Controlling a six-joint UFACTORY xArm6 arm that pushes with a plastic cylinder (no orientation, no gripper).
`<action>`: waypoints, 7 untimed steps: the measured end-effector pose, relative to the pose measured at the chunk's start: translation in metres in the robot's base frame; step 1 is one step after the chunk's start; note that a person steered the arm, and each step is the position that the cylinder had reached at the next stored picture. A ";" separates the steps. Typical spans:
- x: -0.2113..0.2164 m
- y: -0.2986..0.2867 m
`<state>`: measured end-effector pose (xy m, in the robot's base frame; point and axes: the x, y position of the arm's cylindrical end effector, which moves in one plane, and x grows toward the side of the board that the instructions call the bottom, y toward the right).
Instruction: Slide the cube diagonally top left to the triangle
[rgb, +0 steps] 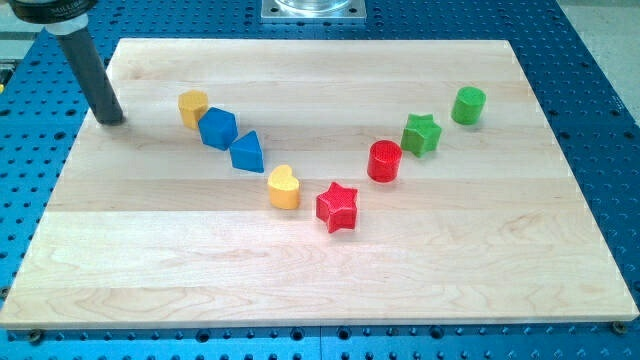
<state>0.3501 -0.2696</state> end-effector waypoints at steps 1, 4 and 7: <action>-0.015 0.002; -0.033 0.002; -0.014 0.007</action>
<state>0.3363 -0.2622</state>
